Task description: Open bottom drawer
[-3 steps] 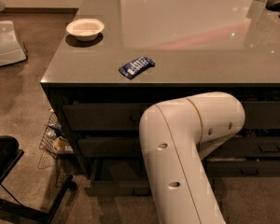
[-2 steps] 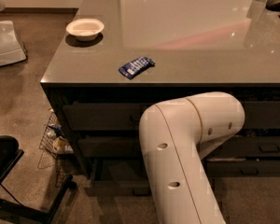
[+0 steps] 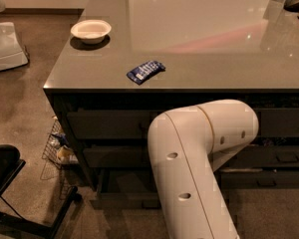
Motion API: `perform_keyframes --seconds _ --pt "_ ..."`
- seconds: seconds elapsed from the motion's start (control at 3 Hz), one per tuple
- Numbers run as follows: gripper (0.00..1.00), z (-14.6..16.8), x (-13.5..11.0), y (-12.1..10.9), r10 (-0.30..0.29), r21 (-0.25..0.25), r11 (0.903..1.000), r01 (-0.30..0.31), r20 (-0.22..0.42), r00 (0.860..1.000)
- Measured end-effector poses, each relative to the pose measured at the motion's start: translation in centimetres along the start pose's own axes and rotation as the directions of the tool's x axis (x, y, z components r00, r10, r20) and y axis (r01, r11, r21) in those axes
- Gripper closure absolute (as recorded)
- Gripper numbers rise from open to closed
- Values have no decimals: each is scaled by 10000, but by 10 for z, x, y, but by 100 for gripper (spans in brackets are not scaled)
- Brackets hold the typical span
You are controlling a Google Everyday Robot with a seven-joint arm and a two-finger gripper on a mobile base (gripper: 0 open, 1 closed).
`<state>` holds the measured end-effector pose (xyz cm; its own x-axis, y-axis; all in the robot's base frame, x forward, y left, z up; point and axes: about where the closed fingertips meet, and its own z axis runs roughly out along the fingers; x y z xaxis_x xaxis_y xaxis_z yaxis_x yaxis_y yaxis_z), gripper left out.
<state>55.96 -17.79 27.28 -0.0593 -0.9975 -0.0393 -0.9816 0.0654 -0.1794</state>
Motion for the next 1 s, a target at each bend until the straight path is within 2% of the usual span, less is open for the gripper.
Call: perform_keyframes --seconds 0.33,0.67,1.0 --pt "0 12 7 36 537 -713 9959 -561 -352 9979" --pt "0 18 3 35 448 -751 9960 -477 -392 9982" --pt "0 72 -26 65 761 -1306 9889 -712 332 9965"
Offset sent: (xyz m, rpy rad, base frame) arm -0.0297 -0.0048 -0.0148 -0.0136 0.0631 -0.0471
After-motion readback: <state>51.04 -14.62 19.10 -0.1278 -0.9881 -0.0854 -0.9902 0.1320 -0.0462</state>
